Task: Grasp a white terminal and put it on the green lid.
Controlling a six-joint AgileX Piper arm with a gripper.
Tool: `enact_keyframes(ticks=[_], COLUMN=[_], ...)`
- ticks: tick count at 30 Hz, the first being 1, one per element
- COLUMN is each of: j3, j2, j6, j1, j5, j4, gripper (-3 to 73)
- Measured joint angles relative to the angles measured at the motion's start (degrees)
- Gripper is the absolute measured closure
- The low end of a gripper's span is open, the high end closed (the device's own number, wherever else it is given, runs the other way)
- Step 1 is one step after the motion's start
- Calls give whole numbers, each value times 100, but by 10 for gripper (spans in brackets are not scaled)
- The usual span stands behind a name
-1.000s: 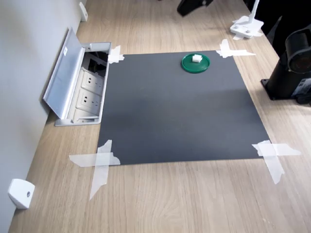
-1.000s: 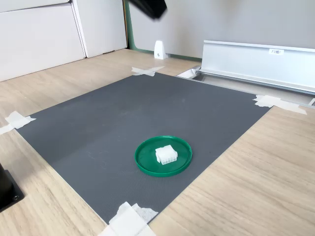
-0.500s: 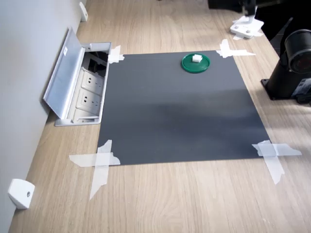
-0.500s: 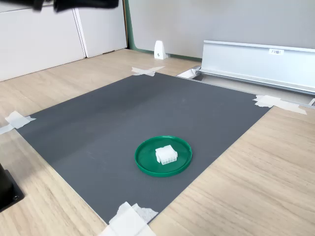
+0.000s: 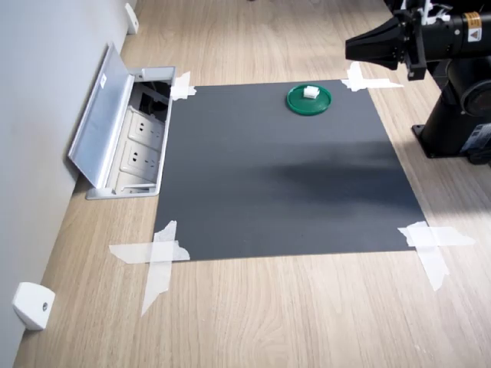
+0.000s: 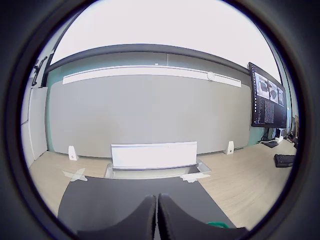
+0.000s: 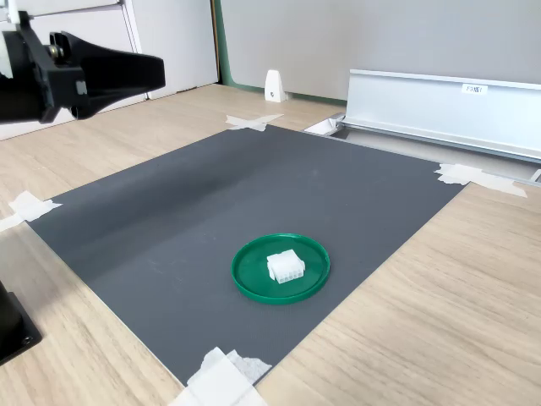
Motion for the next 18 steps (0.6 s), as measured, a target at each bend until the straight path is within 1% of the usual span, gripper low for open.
enact_keyframes(ticks=[5, 9, 18], j3=[70, 70, 70], j2=[-6, -6, -6], j6=[174, 192, 209], j1=[79, 79, 79], j5=[15, 145, 163], j4=[0, 0, 0], gripper=[703, 703, 703])
